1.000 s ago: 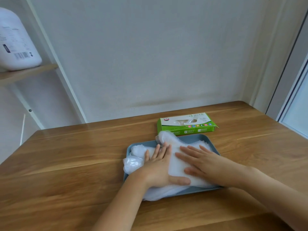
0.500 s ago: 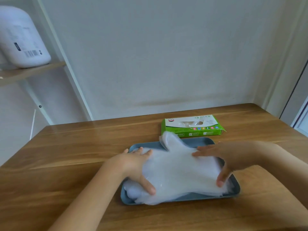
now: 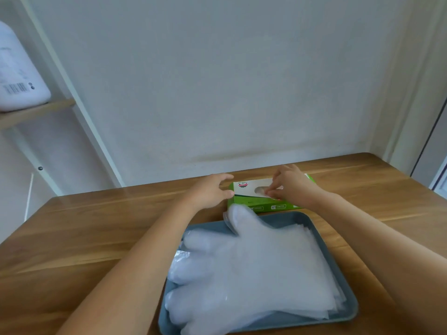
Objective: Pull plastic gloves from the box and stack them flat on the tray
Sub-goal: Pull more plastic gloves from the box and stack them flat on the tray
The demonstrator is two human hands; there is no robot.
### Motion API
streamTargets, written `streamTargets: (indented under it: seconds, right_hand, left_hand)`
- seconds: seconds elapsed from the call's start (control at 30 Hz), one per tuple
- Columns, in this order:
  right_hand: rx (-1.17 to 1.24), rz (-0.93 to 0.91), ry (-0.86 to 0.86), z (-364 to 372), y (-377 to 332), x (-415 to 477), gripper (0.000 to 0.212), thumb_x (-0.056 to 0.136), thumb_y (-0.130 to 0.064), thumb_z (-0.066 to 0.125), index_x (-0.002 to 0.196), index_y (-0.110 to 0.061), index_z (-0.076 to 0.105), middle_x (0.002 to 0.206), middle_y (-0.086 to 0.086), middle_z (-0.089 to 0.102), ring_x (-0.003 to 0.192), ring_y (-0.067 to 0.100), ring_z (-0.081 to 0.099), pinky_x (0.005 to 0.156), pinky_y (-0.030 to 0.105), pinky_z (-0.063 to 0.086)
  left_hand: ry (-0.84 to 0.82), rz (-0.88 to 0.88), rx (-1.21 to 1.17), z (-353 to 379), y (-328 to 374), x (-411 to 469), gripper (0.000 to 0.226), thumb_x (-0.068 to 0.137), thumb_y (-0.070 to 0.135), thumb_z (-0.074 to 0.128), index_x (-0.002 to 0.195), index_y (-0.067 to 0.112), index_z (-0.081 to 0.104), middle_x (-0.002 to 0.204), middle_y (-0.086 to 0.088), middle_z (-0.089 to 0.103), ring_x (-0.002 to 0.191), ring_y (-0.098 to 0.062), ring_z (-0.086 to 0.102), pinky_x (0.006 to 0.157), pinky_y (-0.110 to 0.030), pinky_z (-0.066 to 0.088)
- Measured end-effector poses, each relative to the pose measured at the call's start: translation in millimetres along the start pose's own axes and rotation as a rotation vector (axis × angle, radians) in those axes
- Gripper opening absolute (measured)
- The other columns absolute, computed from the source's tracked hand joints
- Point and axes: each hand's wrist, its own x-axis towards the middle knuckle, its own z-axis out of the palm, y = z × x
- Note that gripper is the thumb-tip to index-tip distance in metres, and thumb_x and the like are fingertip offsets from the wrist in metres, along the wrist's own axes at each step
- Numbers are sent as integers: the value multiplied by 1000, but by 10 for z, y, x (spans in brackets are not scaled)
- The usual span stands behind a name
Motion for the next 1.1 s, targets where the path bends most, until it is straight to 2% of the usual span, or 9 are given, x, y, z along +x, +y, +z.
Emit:
streamTargets:
  seconds: [0.17, 0.37, 0.53, 0.63, 0.73, 0.83, 0.9, 1.0, 1.1]
  right_hand:
    - [64, -17, 26, 77, 32, 33, 28, 84, -45, 65, 98, -24, 77, 102, -1, 47, 106, 15, 34, 80, 16, 22]
    - [109, -41, 2, 148, 68, 47, 10, 86, -14, 66, 91, -13, 76, 102, -2, 44, 107, 18, 36, 82, 15, 24]
    - [146, -54, -5, 145, 107, 30, 8, 89, -13, 61, 86, -17, 68, 103, -6, 42, 105, 14, 35, 90, 21, 31]
    - [282, 3, 18, 106, 141, 19, 22, 91, -13, 60, 75, -29, 56, 106, -5, 43, 101, 15, 41, 86, 23, 38]
    - [356, 70, 78, 80, 148, 25, 13, 94, -14, 56, 84, -21, 57, 109, -1, 45, 93, 14, 48, 67, 5, 37]
    - [391, 152, 178, 101, 185, 62, 8, 97, -15, 50, 92, -14, 57, 106, 2, 51, 90, 14, 51, 66, 10, 38]
    - [509, 294, 291, 135, 224, 101, 11, 99, -17, 45, 96, -12, 55, 99, 4, 58, 87, 20, 56, 71, 26, 44]
    - [898, 493, 441, 127, 329, 140, 20, 100, -19, 41, 97, -8, 57, 95, 9, 63, 93, 30, 63, 83, 45, 54]
    - [1196, 411, 496, -66, 260, 102, 26, 102, -15, 40, 81, -8, 54, 79, 6, 57, 80, 21, 57, 76, 33, 52]
  left_hand:
    - [-118, 50, -159, 167, -61, 238, 62, 89, 25, 69, 145, 26, 41, 148, 6, 44, 137, -12, 36, 110, -23, 28]
    - [-180, 50, -303, 270, -211, 335, 65, 85, 28, 72, 143, 34, 44, 148, 15, 41, 139, -7, 29, 109, -23, 23]
    - [-204, 49, -380, 292, -238, 353, 65, 85, 24, 72, 143, 34, 44, 149, 16, 40, 139, -6, 28, 112, -24, 22]
    - [-218, 49, -409, 302, -250, 348, 65, 86, 23, 71, 144, 34, 43, 148, 17, 40, 138, -5, 27, 113, -25, 22]
    - [-210, 59, -421, 317, -256, 344, 65, 86, 24, 72, 143, 34, 44, 149, 16, 40, 140, -7, 26, 115, -27, 21]
    - [-208, 72, -429, 321, -265, 346, 64, 86, 24, 72, 143, 34, 45, 149, 15, 40, 141, -8, 26, 118, -30, 19]
    - [-215, 72, -435, 322, -267, 348, 64, 85, 24, 72, 142, 34, 45, 149, 14, 40, 140, -8, 26, 118, -31, 19]
    - [-222, 67, -428, 314, -271, 355, 65, 85, 25, 72, 142, 35, 44, 149, 16, 40, 140, -7, 27, 118, -32, 20]
    - [-218, 66, -418, 317, -260, 367, 64, 86, 24, 72, 143, 34, 44, 146, 17, 42, 136, -6, 32, 115, -27, 24]
